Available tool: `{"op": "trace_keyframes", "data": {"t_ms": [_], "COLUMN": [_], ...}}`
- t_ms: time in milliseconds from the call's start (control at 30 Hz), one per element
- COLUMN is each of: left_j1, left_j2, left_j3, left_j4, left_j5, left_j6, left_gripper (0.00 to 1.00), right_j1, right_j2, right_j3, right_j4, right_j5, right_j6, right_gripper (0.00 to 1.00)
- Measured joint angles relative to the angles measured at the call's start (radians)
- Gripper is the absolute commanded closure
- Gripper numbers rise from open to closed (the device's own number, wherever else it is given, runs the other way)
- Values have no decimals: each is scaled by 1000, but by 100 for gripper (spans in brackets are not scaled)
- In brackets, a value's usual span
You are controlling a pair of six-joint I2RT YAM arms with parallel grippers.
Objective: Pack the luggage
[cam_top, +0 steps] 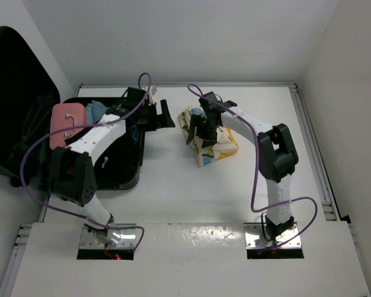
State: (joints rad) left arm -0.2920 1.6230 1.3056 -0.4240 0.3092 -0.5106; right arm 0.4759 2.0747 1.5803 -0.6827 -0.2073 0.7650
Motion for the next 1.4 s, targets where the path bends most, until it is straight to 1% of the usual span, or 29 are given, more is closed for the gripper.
{"op": "trace_keyframes", "data": {"t_ms": [33,67,167,200,233,300,367,467,533,767,867,1000,1100,1233,1267,1300,1400], "left_j1": [-11,-26,-77,-94,-113,-143,-167,-187,-189,-192,-193,-201,-208,-216,-216,-216,-217], "left_j2": [24,54,119,135,151,183,228,307,362,487,523,573,607,634,636,638,644], "left_j3": [11,31,82,96,107,129,153,187,211,256,289,349,389,417,419,420,421], "left_j4": [-1,-5,-6,-5,-6,-7,-8,-14,-16,-23,-22,22,41,69,73,77,84], "left_j5": [-8,-25,-69,-81,-95,-116,-132,-142,-142,-129,-93,-45,-9,14,17,19,21], "left_j6": [-20,-43,-94,-109,-125,-152,-177,-211,-233,-294,-319,-341,-353,-366,-367,-367,-364], "left_gripper": [1,1,1,1,1,1,1,1,1,1,1,1,1,1,2,7,16], "right_j1": [5,7,-8,-25,-50,-121,-192,-283,-307,-304,-303,-303,-304,-304,-304,-304,-303], "right_j2": [-21,-45,-151,-198,-248,-340,-368,-323,-284,-161,-94,-21,-5,-3,-1,2,4], "right_j3": [0,0,-37,-63,-95,-148,-149,-127,-138,-165,-142,-135,-148,-171,-174,-174,-179], "right_j4": [2,1,39,63,92,134,152,180,186,190,189,177,178,176,176,175,177], "right_j5": [-13,-25,-51,-55,-50,-23,0,23,24,-10,-11,-10,-11,-22,-27,-33,-50], "right_j6": [-3,-6,-12,-14,-16,-32,-62,-109,-142,-240,-251,-249,-238,-213,-207,-198,-180], "right_gripper": [28,30,40,45,45,48,48,48,47,47,47,47,45,45,45,45,45]}}
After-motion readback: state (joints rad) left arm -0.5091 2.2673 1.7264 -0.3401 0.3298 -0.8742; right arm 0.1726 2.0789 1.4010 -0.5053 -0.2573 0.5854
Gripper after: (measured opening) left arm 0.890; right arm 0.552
